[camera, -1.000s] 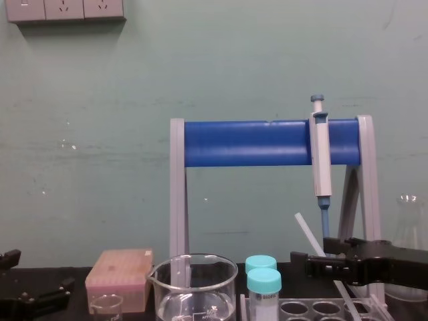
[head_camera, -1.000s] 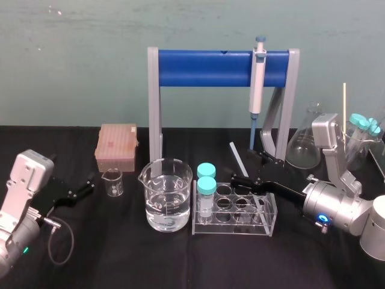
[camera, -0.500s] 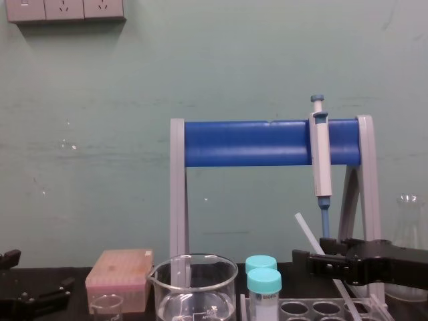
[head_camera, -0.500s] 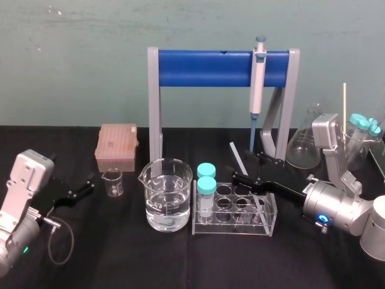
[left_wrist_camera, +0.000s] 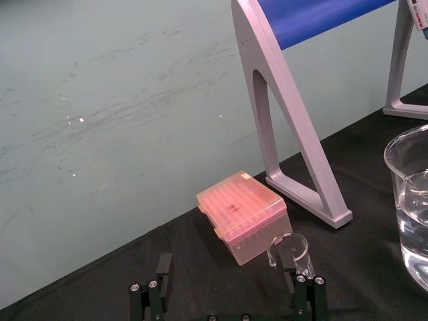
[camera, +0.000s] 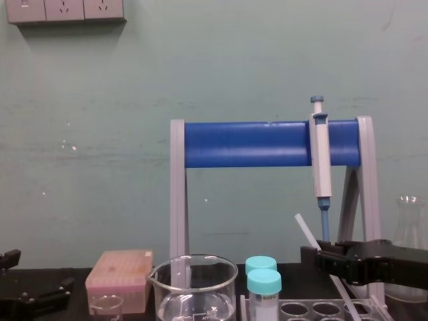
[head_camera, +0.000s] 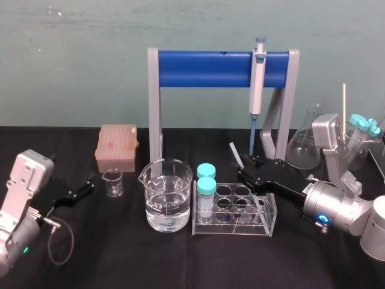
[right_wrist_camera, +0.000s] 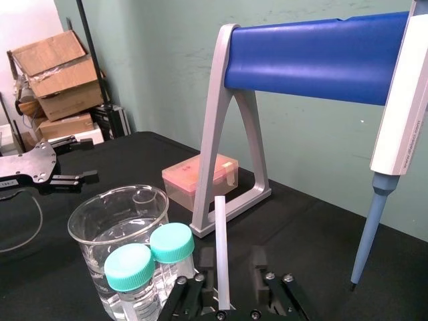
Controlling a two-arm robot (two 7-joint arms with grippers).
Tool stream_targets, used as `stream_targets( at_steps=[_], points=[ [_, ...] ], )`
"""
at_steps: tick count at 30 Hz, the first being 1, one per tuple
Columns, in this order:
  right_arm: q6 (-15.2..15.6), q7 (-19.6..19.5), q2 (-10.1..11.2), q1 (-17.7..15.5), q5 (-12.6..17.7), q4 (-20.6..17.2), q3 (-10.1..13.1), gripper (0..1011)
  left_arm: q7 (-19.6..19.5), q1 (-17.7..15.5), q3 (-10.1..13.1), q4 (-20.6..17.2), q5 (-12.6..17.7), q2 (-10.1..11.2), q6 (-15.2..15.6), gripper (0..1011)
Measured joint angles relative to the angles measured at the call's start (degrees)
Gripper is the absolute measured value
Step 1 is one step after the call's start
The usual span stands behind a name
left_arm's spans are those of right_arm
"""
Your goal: Pick up the stirring rod with one hand, then place it down.
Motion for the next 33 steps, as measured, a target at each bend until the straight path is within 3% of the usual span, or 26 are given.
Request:
stream_targets(
  at_steps=[8,9,25,33],
  points=[
    [0.0,0.0,0.0,0.0,0.0,0.0,0.0,147,0.0,0.0,0.0,0.0,0.0,0.0,0.0,1000],
    [0.0,0.0,0.0,0.0,0.0,0.0,0.0,82,0.0,0.0,0.0,0.0,0.0,0.0,0.0,1000],
    [-0.1,0.2,0.0,0.0,0.0,0.0,0.0,72,0.0,0.0,0.0,0.0,0.0,0.0,0.0,1000],
    [-1.7,0.4,-0.1,-0.1,0.4,-1.4,1.2,72,0.0,0.0,0.0,0.0,0.0,0.0,0.0,1000]
  ],
)
